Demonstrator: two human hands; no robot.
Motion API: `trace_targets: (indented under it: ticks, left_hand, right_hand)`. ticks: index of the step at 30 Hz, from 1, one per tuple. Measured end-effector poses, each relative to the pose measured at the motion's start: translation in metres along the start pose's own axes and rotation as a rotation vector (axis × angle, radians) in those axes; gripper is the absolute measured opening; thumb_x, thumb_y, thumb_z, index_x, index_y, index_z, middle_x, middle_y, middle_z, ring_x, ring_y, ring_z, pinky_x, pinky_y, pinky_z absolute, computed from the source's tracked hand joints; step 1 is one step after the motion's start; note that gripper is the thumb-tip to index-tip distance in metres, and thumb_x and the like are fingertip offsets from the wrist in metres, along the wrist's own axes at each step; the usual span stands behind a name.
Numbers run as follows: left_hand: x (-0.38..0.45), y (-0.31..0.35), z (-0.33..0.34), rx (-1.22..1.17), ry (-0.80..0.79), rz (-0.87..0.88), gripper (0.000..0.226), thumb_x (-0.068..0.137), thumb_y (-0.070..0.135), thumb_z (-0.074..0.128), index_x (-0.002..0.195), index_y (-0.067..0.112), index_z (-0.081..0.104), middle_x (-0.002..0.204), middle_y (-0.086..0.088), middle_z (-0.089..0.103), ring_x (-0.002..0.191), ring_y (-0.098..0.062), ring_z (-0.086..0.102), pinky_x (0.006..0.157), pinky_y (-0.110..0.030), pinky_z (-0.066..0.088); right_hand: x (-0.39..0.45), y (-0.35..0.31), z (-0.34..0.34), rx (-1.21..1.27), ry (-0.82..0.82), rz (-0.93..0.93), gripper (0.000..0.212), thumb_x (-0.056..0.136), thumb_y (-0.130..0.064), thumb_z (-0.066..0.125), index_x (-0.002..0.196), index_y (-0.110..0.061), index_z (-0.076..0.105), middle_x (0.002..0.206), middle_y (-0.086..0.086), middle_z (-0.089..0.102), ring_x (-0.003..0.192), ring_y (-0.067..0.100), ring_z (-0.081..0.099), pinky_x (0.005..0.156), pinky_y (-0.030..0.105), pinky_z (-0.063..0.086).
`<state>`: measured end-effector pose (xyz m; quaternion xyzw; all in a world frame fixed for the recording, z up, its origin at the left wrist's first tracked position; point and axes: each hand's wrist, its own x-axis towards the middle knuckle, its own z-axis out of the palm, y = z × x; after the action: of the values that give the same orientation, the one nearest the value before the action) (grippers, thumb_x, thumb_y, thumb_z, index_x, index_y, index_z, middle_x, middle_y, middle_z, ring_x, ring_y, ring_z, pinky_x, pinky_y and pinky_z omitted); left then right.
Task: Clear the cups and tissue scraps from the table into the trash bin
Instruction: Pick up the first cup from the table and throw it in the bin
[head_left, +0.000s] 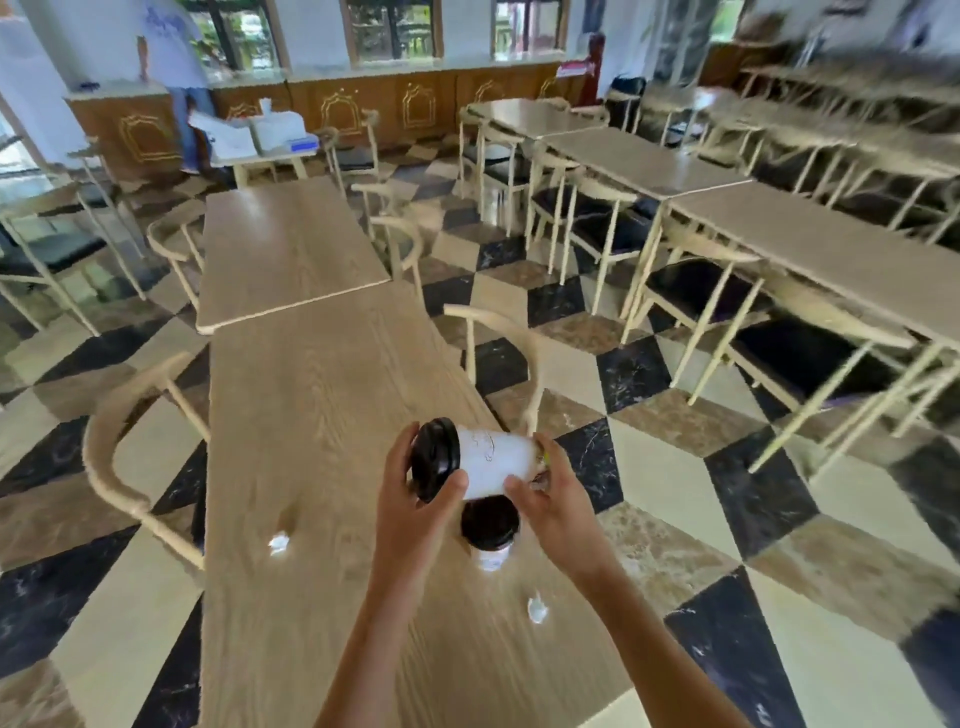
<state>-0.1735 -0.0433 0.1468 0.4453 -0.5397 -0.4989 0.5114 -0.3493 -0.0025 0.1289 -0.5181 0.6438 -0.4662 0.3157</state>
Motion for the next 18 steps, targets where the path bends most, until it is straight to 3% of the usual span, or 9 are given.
trace_targets:
  ticks: [2,4,7,10,12,14,16,18]
  left_hand:
    - [-0.008,0.007,0.047,-0.021,-0.107,0.005,0.063,0.066,0.042,0.076,0.115,0.071,0.048,0.128,0.03,0.059,0.119,0.006,0.058,0.092,-0.022,0.05]
    - [-0.022,0.014,0.097,-0.052,-0.231,0.012,0.064,0.067,0.04,0.078,0.119,0.065,0.05,0.127,0.027,0.063,0.118,0.005,0.06,0.085,-0.016,0.052]
    - [-0.057,0.022,0.183,-0.059,-0.411,0.028,0.068,0.068,0.047,0.078,0.129,0.057,0.049,0.131,0.023,0.061,0.121,0.005,0.058,0.089,-0.015,0.051]
    - [-0.097,0.028,0.266,-0.05,-0.562,0.041,0.066,0.068,0.051,0.075,0.129,0.057,0.05,0.135,0.015,0.06,0.121,0.004,0.057,0.092,-0.016,0.05]
    - [-0.122,0.033,0.319,-0.052,-0.648,0.036,0.062,0.063,0.056,0.075,0.119,0.066,0.05,0.13,0.022,0.06,0.114,0.014,0.057,0.086,-0.01,0.048]
    - [-0.144,0.038,0.363,-0.059,-0.722,0.032,0.057,0.062,0.056,0.074,0.111,0.071,0.051,0.114,0.034,0.064,0.104,0.021,0.058,0.075,-0.002,0.048]
    - [-0.178,0.046,0.42,-0.069,-0.852,0.033,0.056,0.064,0.051,0.075,0.114,0.064,0.054,0.109,0.034,0.067,0.102,0.018,0.061,0.073,-0.001,0.048]
    - [-0.208,0.053,0.471,-0.087,-0.972,0.02,0.063,0.065,0.049,0.075,0.125,0.051,0.054,0.12,0.025,0.065,0.11,0.011,0.062,0.08,-0.007,0.052]
  right_hand:
    - [-0.017,0.012,-0.046,0.006,0.101,0.011,0.061,0.091,-0.05,0.058,0.143,-0.041,0.027,0.112,-0.004,0.067,0.094,0.003,0.065,0.073,0.007,0.048]
    - [-0.039,0.025,-0.096,-0.032,0.21,0.031,0.054,0.092,-0.049,0.058,0.138,-0.043,0.03,0.106,-0.005,0.067,0.086,-0.004,0.063,0.065,0.003,0.043]
    - [-0.08,0.05,-0.181,-0.045,0.33,0.077,0.067,0.091,-0.05,0.057,0.148,-0.031,0.025,0.105,-0.003,0.055,0.083,0.007,0.055,0.067,0.009,0.041]
    - [-0.126,0.072,-0.263,-0.051,0.451,0.124,0.074,0.089,-0.052,0.059,0.15,-0.029,0.023,0.106,-0.008,0.054,0.09,0.008,0.057,0.082,0.019,0.045]
    - [-0.157,0.086,-0.311,-0.062,0.53,0.145,0.074,0.09,-0.048,0.061,0.15,-0.025,0.025,0.092,-0.017,0.059,0.079,-0.005,0.06,0.074,0.008,0.045]
    - [-0.184,0.095,-0.352,-0.048,0.601,0.169,0.072,0.09,-0.043,0.063,0.149,-0.023,0.027,0.084,-0.015,0.065,0.074,-0.006,0.064,0.068,0.008,0.047]
    - [-0.223,0.108,-0.401,-0.053,0.72,0.208,0.072,0.09,-0.041,0.064,0.149,-0.021,0.027,0.1,-0.005,0.071,0.086,0.003,0.069,0.074,0.011,0.05]
    - [-0.258,0.118,-0.445,-0.064,0.83,0.243,0.073,0.09,-0.043,0.063,0.149,-0.022,0.027,0.12,0.003,0.066,0.089,0.001,0.066,0.078,0.011,0.05]
